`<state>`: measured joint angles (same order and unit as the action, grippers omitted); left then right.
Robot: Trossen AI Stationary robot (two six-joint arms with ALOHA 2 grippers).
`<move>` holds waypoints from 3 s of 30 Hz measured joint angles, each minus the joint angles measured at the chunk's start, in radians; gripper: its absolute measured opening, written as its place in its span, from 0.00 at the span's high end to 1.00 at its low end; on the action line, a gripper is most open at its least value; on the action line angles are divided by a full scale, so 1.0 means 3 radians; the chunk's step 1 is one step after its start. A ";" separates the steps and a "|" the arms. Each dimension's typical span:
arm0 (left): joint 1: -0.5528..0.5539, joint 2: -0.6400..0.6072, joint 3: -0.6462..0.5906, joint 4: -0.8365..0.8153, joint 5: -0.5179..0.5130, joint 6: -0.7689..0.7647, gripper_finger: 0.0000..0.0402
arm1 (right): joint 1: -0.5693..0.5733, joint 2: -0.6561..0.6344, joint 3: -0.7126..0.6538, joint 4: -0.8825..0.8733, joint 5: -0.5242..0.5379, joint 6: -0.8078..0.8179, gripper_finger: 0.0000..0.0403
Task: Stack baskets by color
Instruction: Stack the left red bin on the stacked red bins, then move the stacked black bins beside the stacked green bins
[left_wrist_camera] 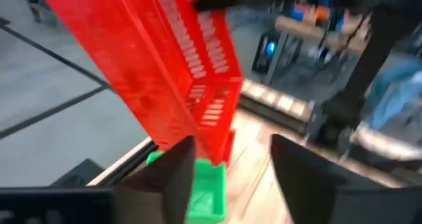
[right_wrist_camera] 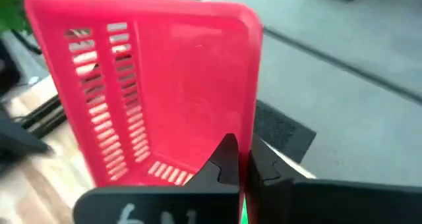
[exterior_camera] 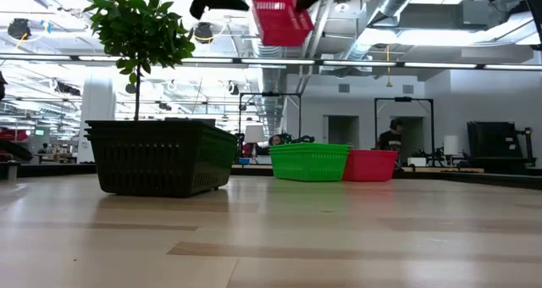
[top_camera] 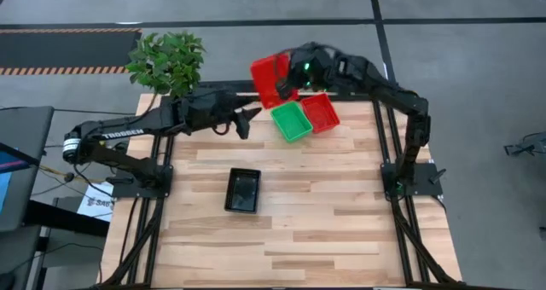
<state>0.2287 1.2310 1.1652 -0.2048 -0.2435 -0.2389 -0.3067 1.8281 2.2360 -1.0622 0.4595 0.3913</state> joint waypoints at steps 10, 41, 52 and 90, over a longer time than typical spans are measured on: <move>0.0007 -0.0495 0.0007 0.0214 0.0064 -0.0134 0.30 | -0.1127 -0.0005 -0.0010 -0.0488 -0.1177 -0.0611 0.99; 0.0008 -0.0766 0.0003 -0.0418 -0.0169 -0.0716 0.32 | -0.2359 0.0012 -0.2677 0.0328 -0.2509 -0.1287 0.97; 0.0008 -0.0766 0.0003 -0.0452 -0.0172 -0.0716 0.32 | -0.2319 0.0030 -0.2675 0.0301 -0.2477 -0.1653 0.83; -0.0995 -0.0220 -0.1091 -0.1355 0.0870 -0.1584 0.68 | -0.2235 -0.0375 -0.1903 0.0076 -0.2332 -0.1673 0.50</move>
<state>-0.0698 1.1650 0.8380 -0.6112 0.0176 -0.7142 -0.9772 1.7157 1.6651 -1.0396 -0.2401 -0.1107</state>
